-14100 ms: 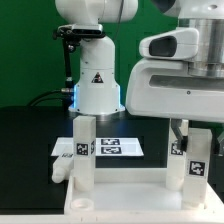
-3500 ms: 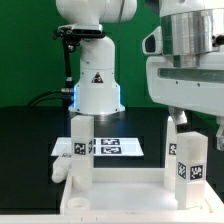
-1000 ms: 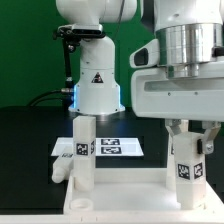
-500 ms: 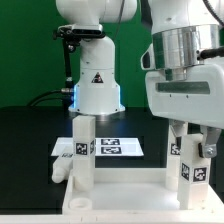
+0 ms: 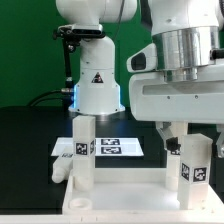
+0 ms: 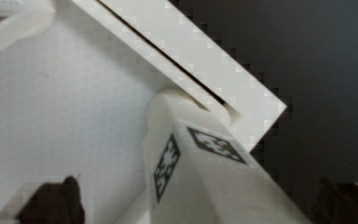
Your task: Assemble desk
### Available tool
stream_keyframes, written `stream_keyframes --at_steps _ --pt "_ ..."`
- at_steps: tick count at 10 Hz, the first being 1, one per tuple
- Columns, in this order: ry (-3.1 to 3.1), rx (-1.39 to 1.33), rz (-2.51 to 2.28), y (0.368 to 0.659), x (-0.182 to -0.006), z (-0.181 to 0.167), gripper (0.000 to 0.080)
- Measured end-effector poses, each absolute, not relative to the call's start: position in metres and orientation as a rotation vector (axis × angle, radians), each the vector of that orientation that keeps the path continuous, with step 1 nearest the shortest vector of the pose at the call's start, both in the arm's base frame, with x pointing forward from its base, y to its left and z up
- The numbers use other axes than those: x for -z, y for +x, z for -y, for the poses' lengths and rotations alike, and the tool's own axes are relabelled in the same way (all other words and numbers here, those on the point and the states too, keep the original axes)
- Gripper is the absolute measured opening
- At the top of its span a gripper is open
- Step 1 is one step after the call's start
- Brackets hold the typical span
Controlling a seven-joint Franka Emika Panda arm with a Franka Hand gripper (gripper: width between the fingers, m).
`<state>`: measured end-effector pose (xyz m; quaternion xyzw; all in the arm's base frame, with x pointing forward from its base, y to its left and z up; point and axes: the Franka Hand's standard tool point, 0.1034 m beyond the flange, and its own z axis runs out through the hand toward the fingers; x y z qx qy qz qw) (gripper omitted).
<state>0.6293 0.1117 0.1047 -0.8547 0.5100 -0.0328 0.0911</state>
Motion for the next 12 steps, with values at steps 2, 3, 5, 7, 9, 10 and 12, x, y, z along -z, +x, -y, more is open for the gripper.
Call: stream_keyframes --at_steps 2,3,5,7,9,10,12 --pt "-2.540 0.098 -1.515 0.629 -0.105 -0.112 0.0649" --pt "-2.540 0.098 -1.515 0.629 -0.105 -0.112 0.0649" --pt "-2.540 0.098 -1.515 0.629 -0.105 -0.112 0.0649" --pt "-2.540 0.098 -1.515 0.629 -0.105 -0.112 0.0649" --pt "-2.739 0.126 -1.149 0.628 -0.104 -0.114 0.0649" --pt "-2.844 0.168 -0.951 0.632 -0.110 -0.120 0.0649" --pt "-3.015 0.207 -0.470 0.630 -0.109 -0.130 0.0649"
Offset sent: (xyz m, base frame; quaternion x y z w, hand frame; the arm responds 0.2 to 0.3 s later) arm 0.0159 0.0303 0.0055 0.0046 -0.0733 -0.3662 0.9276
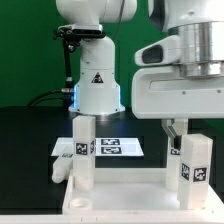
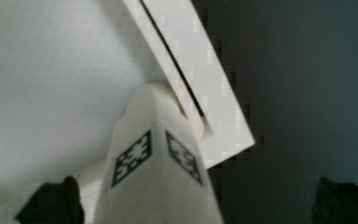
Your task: Assemble desk
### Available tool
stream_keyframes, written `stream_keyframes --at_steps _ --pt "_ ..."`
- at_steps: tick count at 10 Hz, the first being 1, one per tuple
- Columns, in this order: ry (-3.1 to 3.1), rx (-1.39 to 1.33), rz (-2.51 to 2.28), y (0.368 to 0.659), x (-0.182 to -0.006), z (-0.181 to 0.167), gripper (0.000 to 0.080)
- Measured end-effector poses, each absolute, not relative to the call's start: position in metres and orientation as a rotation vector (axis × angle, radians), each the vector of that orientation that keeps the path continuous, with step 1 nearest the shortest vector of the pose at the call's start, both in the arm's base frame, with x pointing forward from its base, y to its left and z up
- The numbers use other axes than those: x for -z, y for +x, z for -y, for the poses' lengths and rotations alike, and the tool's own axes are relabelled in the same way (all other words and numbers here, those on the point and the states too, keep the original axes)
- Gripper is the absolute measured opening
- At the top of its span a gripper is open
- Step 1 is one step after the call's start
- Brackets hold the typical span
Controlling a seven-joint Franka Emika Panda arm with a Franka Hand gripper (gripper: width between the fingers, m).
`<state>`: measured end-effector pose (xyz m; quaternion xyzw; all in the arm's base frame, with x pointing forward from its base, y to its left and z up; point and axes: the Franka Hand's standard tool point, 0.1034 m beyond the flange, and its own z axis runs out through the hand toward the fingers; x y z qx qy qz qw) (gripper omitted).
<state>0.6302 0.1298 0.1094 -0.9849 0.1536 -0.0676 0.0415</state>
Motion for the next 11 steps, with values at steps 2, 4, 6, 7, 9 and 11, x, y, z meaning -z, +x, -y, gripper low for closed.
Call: stream_keyframes --at_steps 2,4,6,7,9,11 --pt "-3.038 0.242 -0.347 0.632 -0.109 -0.124 0.0649" --pt "-3.064 0.247 -0.179 0.632 -0.108 -0.122 0.0649" --pt "-3.116 0.267 0.193 0.635 -0.107 -0.118 0.0649" --pt "-3.115 0.266 0.132 0.635 -0.107 -0.118 0.0649" --pt "-3.115 0.266 0.108 0.635 -0.107 -0.117 0.0387" --pt "-3.098 0.262 -0.173 0.636 -0.108 -0.116 0.0282"
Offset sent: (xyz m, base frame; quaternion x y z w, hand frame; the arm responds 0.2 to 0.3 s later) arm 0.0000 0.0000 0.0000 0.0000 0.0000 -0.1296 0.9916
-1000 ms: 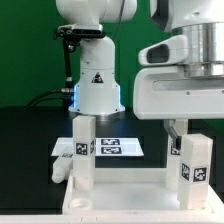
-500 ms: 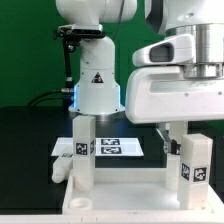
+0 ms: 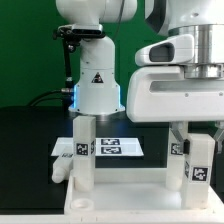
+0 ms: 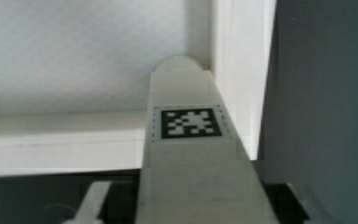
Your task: Assemble desk
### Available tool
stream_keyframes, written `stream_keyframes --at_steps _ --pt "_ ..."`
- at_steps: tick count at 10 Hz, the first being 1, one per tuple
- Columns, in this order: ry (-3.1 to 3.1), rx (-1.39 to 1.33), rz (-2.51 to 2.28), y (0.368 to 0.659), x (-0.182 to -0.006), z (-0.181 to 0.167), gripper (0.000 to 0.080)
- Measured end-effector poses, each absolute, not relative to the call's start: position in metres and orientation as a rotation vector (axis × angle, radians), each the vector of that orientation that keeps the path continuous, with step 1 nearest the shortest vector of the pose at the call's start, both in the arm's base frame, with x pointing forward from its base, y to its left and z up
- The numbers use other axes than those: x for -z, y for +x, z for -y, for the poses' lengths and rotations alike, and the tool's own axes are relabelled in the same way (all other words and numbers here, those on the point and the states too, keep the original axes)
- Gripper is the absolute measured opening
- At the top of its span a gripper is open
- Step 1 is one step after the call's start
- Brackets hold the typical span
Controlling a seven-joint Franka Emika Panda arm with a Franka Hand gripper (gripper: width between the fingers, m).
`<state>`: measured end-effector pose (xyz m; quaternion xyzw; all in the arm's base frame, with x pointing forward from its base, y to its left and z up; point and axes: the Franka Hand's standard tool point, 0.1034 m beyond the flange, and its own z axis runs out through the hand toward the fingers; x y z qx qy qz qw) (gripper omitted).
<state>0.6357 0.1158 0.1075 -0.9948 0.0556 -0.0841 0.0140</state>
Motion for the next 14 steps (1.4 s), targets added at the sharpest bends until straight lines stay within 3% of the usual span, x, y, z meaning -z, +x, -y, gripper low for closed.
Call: stream_keyframes --at_steps 3,6,10,13,14 --pt "-2.878 0.272 -1.019 0.6340 -0.1069 -0.1105 0.0284" --pt "-2.834 0.276 -1.147 0.6338 -0.1072 -0.1114 0.0284" --pt "-2.243 0.134 -1.934 0.6339 -0.1081 -0.1079 0.0289" --pt "-2.026 0.056 -2.144 0.6347 -0.1083 -0.1122 0.0294" --pt "-2.039 0.057 -2.132 0.6346 -0.1082 -0.1122 0.0383"
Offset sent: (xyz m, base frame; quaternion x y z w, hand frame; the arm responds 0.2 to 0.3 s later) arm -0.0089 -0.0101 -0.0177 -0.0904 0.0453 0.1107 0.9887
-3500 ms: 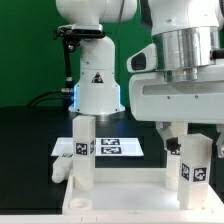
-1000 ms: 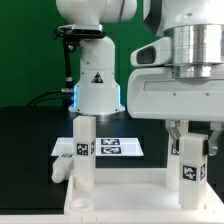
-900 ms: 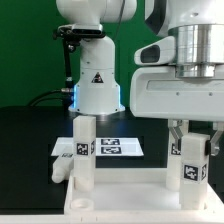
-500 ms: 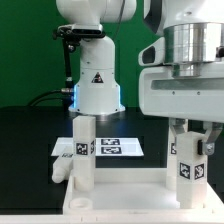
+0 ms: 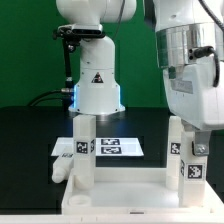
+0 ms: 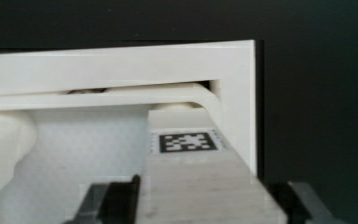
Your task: Assemble desk
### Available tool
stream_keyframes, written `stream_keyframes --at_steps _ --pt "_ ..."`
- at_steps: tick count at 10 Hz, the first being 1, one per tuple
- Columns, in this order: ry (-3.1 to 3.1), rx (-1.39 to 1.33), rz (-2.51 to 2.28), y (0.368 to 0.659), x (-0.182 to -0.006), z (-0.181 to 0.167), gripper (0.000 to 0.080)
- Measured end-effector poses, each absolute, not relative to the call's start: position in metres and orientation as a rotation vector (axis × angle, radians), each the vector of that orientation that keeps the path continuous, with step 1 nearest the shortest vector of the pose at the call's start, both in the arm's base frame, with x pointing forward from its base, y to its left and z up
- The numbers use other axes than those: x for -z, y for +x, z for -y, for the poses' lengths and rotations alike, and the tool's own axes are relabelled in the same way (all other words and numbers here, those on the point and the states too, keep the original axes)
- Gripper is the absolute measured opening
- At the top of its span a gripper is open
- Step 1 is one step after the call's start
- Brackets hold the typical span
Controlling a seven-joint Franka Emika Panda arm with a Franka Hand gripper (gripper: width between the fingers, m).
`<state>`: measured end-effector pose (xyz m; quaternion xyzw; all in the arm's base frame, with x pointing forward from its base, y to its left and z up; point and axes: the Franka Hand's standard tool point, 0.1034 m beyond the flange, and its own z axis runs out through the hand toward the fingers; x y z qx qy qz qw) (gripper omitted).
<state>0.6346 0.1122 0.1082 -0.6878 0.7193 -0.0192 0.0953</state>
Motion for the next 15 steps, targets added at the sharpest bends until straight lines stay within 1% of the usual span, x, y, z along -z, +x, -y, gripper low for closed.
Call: stream_keyframes --at_steps 1,2,3,4,6,7,8,10,11,12,13,14,15 --pt "-2.066 0.062 -2.108 0.634 -0.108 -0.113 0.0383" --pt "-2.265 0.097 -1.903 0.634 -0.108 -0.114 0.0556" --pt "-2.455 0.123 -1.667 0.633 -0.109 -0.118 0.0556" --pt "-2.586 0.137 -1.493 0.631 -0.110 -0.122 0.0630" --pt "-2.669 0.154 -1.352 0.632 -0.108 -0.118 0.0644" --pt "-2.751 0.171 -1.204 0.633 -0.109 -0.118 0.0648" --pt "-2.923 0.219 -0.833 0.635 -0.110 -0.114 0.0648" --pt "-3.081 0.248 -0.322 0.635 -0.109 -0.111 0.0648" --pt "-3.047 0.241 -0.466 0.635 -0.109 -0.112 0.0648" --pt "-3.052 0.242 -0.452 0.635 -0.109 -0.111 0.0528" --pt "-3.022 0.236 -0.569 0.635 -0.108 -0.112 0.0390" --pt "-2.991 0.230 -0.700 0.634 -0.108 -0.112 0.0390" --pt "-2.980 0.233 -0.763 0.635 -0.108 -0.107 0.0311"
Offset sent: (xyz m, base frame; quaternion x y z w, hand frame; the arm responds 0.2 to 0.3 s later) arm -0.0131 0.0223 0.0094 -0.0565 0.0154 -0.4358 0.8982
